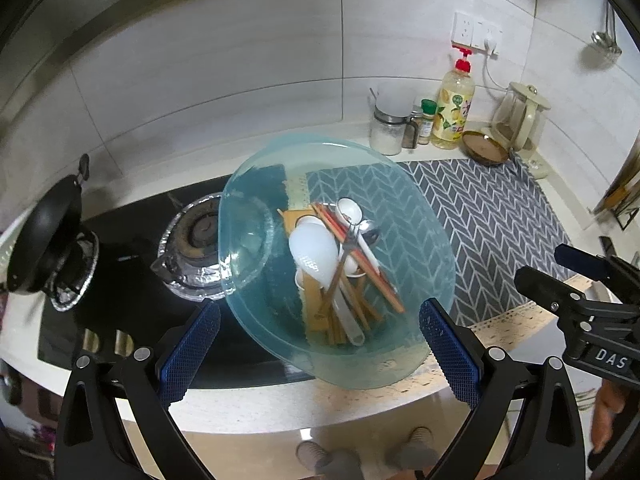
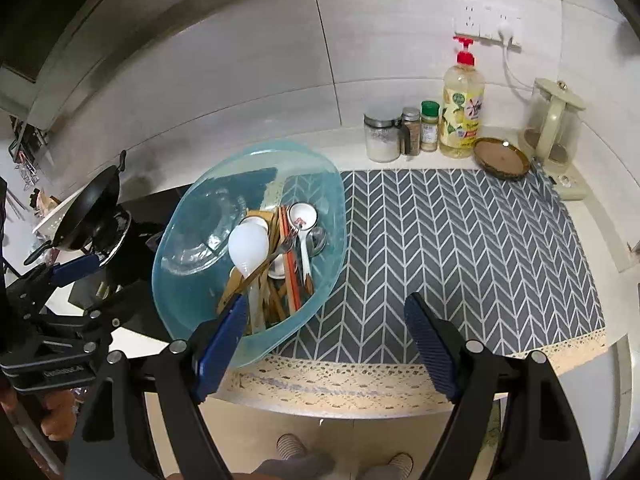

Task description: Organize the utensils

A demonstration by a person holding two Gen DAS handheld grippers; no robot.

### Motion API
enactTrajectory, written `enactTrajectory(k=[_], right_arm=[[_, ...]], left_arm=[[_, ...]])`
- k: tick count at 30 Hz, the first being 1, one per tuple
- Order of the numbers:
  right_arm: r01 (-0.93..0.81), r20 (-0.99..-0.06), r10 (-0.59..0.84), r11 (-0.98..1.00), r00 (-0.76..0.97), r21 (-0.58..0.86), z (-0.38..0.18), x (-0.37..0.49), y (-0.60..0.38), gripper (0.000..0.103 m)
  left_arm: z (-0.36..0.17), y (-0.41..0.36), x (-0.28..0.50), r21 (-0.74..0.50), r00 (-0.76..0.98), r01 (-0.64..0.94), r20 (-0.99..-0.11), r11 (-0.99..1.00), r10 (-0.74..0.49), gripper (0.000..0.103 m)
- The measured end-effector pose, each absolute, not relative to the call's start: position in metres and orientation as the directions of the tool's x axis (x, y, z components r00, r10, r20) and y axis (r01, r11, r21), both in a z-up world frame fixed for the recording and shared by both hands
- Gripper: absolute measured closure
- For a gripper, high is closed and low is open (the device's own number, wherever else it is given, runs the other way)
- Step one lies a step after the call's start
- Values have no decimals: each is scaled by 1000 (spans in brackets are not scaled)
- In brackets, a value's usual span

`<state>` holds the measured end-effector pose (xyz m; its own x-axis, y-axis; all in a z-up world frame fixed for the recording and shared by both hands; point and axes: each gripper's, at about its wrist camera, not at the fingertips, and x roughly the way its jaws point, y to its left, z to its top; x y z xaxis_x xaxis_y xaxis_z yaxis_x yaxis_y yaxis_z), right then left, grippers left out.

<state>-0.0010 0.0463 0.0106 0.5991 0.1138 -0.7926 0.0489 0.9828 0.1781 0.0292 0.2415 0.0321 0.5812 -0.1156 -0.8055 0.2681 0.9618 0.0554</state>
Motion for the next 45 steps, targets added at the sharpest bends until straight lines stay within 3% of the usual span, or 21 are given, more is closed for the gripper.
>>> enactTrajectory(k=[6,45], right_arm=[[50,-804,54,993,592,103,12,0,51,25],[39,-807,49,995,588,89,12,1,52,25]], left_arm=[[32,236,29,69,586,271,-803,960,-108,4],[32,248,30,10,578,240,-805,971,-135,4]])
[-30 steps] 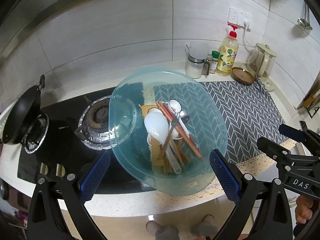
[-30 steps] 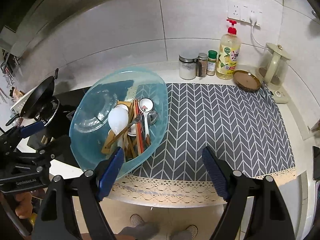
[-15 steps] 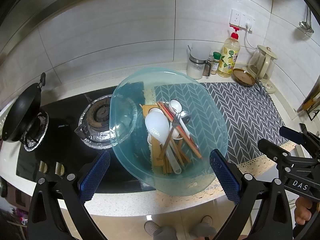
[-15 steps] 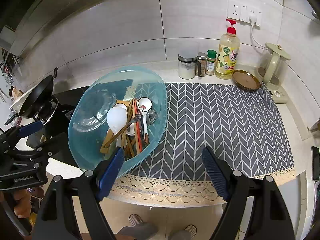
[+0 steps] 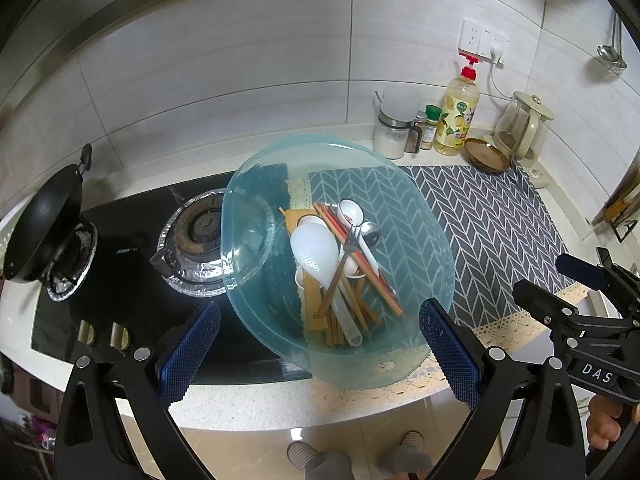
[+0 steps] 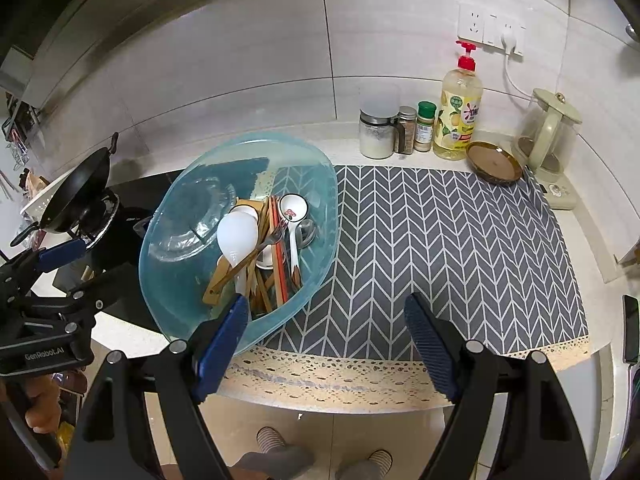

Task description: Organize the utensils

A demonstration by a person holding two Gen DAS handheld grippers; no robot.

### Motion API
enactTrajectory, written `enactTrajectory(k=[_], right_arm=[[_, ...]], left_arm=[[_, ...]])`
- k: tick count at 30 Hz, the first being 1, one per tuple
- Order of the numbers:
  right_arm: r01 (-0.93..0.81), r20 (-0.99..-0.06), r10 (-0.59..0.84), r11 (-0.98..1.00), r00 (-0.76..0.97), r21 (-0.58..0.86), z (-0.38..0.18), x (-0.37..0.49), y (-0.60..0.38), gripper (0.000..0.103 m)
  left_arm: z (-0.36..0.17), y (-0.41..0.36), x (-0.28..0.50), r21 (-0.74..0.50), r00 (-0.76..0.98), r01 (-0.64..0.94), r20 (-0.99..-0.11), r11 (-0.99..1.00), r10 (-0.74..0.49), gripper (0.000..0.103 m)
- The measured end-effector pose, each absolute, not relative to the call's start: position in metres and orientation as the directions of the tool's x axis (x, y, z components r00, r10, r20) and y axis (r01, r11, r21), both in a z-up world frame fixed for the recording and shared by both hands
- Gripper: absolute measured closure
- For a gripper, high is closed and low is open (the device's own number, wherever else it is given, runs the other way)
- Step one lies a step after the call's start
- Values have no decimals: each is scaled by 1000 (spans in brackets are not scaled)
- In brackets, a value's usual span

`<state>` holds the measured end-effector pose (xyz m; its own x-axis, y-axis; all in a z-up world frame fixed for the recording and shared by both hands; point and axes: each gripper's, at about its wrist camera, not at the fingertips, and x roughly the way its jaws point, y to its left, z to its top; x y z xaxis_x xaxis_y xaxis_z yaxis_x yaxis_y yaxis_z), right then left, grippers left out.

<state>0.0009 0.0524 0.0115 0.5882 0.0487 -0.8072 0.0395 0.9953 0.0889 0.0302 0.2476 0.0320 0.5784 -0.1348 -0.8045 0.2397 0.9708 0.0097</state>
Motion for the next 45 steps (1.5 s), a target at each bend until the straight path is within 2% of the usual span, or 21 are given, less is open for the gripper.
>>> enactTrajectory(k=[36,45], right_arm=[[35,-815,53,995,576,90,12,1,52,25],[34,-816,54,995,576,89,11,1,53,25]], left_arm=[[36,245,28,8,567,244,-813,970,-136,4],[35,242,28,40,575,240,-811,970,-108,4]])
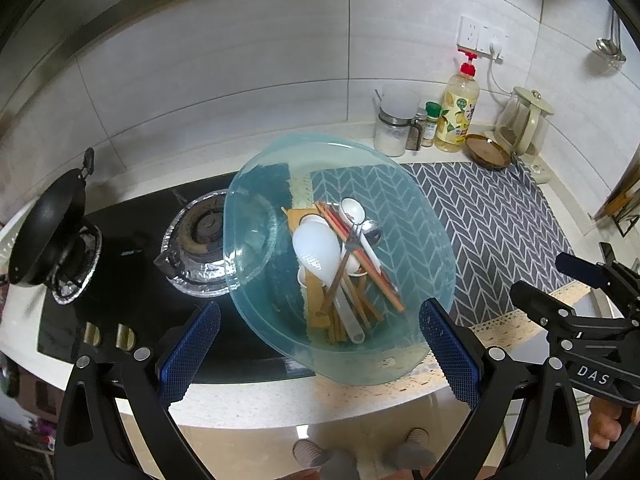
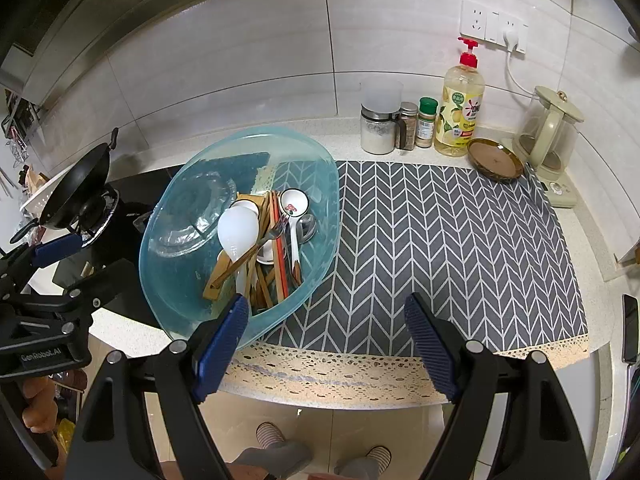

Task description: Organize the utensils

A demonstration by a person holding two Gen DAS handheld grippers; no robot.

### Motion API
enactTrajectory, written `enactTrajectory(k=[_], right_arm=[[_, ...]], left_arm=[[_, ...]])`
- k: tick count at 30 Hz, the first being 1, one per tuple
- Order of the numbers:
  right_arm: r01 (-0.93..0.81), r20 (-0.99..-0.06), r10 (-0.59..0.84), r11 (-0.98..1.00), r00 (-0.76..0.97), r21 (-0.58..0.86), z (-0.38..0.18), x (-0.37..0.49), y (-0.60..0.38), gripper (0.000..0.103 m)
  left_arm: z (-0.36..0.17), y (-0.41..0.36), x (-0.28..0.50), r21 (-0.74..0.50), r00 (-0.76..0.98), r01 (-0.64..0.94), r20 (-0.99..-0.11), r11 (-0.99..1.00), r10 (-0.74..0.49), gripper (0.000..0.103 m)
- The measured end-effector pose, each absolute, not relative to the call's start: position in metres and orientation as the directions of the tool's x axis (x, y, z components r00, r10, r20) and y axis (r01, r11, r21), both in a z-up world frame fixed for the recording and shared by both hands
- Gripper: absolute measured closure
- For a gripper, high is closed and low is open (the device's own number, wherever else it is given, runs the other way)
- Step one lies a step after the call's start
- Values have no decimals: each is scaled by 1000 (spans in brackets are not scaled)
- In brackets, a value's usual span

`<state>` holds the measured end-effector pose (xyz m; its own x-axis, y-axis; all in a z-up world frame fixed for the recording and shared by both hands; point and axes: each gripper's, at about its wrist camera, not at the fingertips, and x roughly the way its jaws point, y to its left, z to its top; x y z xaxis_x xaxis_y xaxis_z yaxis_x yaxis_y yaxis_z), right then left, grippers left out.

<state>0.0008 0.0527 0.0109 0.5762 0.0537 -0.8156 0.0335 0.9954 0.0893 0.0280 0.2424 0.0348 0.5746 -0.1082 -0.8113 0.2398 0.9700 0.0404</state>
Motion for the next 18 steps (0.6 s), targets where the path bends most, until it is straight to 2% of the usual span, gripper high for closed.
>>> enactTrajectory(k=[18], right_arm=[[36,-816,52,995,575,89,12,0,54,25]], left_arm=[[29,237,27,53,554,238,-827,970,-91,4]])
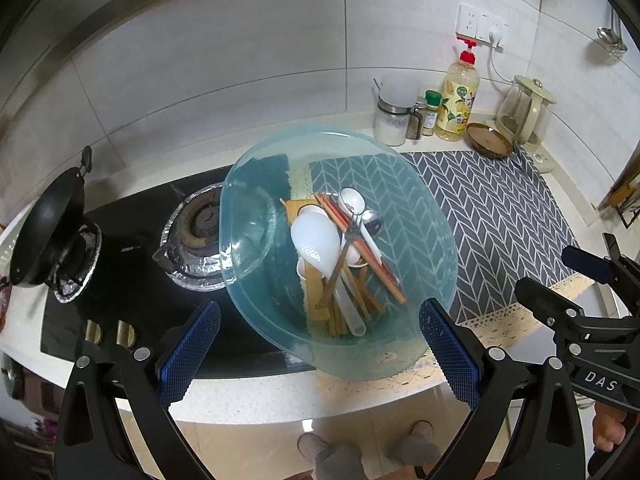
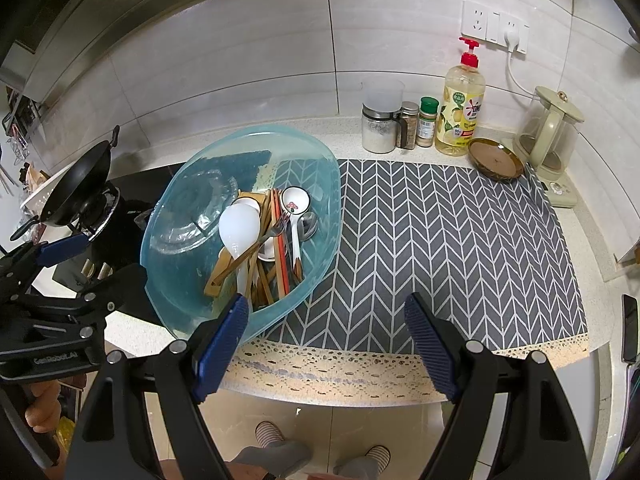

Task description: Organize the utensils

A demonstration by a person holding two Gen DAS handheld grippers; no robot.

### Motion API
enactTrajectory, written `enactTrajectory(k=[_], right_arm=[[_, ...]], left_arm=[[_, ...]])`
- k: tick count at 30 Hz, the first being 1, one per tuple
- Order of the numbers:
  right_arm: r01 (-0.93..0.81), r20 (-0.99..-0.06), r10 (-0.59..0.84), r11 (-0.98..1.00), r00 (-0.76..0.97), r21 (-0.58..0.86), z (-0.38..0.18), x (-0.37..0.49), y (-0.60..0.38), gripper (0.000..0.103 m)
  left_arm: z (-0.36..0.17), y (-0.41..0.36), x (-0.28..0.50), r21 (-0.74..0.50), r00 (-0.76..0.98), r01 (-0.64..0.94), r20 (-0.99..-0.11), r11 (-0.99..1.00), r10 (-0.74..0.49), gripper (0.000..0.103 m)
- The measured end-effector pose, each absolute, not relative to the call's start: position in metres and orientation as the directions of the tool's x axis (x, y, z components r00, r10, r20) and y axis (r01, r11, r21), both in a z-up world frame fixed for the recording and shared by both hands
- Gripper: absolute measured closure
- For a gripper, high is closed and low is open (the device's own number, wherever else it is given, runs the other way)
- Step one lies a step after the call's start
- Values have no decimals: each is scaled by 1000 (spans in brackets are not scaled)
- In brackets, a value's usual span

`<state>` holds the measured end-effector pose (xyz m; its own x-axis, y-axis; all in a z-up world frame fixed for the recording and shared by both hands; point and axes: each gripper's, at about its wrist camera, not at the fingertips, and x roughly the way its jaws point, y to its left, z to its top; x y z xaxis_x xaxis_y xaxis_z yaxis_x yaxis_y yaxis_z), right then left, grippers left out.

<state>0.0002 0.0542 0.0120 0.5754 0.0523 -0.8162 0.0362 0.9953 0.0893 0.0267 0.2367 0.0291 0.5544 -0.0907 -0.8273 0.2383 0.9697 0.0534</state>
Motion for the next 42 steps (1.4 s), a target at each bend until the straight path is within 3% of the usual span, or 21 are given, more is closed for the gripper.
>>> enactTrajectory(k=[42], right_arm=[[32,-816,48,996,575,81,13,-4,55,25]], left_arm=[[30,235,24,41,546,205,-834,978,-80,4]])
